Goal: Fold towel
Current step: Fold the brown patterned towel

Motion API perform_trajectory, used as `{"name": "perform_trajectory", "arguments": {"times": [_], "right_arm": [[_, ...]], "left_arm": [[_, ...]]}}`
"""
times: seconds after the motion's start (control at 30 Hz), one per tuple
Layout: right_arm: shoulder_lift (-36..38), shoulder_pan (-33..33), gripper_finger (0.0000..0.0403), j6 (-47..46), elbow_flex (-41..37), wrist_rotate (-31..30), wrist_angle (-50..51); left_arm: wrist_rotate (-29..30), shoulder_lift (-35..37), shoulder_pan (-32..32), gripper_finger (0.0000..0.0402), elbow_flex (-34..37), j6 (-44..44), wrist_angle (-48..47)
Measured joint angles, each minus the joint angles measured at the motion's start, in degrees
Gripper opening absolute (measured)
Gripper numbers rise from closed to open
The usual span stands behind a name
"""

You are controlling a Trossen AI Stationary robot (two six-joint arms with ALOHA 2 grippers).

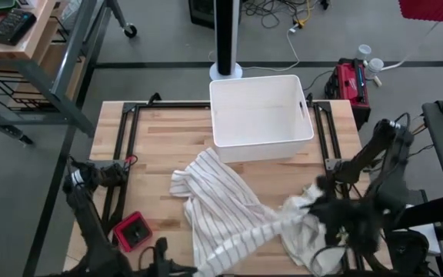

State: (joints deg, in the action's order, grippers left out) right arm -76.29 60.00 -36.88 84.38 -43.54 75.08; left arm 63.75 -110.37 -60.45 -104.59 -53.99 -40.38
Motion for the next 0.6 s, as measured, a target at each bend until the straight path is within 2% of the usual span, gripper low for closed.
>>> {"name": "perform_trajectory", "arguments": {"times": [0.17,0.23,0.33,0.43,0.5,0.6], "right_arm": [[5.49,1.0,0.0,12.93,5.84,-17.67,-2.42],[6.98,1.5,0.0,20.41,7.49,-24.8,-6.47],[8.37,1.78,0.0,35.17,9.13,-31.54,-16.43],[8.85,1.7,0.0,51.45,9.96,-36.46,-28.21],[8.79,1.38,0.0,62.36,10.37,-39.82,-36.25],[8.47,-0.25,0.0,78.44,11.47,-43.22,-49.45]], "left_arm": [[10.71,0.22,-1.03,0.0,-17.37,6.93,-20.89],[16.84,0.28,-1.89,0.0,-23.54,13.74,-24.72],[25.79,0.51,-3.39,0.0,-30.56,29.58,-23.99],[26.33,5.21,-3.54,0.0,-27.14,48.36,-12.98],[26.33,7.97,-3.25,0.0,-25.06,55.44,-7.33],[26.31,11.19,-1.69,0.0,-23.67,63.01,-5.79]]}}
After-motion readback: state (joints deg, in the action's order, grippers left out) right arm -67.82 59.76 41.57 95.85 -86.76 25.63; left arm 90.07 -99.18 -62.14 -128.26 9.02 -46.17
